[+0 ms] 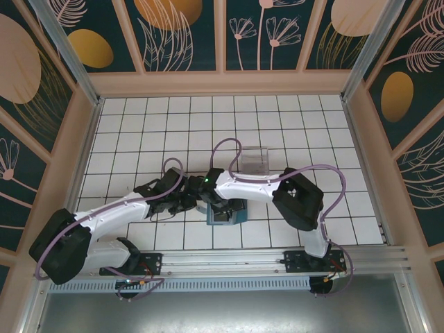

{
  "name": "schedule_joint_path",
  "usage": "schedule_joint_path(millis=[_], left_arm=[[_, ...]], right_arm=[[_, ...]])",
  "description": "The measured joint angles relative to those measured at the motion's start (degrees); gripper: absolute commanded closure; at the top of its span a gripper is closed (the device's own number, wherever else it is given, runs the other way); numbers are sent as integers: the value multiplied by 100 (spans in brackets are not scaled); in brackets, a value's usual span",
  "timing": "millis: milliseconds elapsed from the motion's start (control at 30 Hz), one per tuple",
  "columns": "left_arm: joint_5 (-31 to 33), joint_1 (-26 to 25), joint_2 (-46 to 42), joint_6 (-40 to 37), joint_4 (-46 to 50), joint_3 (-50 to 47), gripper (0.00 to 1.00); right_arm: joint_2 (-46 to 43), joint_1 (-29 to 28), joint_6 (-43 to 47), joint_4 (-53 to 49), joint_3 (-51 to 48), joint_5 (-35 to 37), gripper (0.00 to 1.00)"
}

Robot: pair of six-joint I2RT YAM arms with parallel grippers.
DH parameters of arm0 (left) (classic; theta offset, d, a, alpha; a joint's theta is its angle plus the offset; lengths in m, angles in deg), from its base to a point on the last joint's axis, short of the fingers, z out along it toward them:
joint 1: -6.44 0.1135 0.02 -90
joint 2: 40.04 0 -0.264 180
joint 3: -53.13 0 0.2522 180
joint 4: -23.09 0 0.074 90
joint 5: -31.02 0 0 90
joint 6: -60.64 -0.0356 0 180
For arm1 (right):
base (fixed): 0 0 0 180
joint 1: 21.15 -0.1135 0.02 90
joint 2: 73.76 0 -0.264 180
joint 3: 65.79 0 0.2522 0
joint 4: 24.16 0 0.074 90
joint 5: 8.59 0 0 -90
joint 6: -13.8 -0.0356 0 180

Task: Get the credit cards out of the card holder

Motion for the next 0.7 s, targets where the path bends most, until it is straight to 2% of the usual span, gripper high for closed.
schedule_joint_path(millis=[367, 700], left_arm=[[-142, -4, 297, -437, 4, 479, 93], [-262, -4, 494, -560, 68, 887, 94]], right_arm=[[-483, 28, -151, -116, -492, 184, 45], [-968, 166, -168, 343, -1331, 190, 45]])
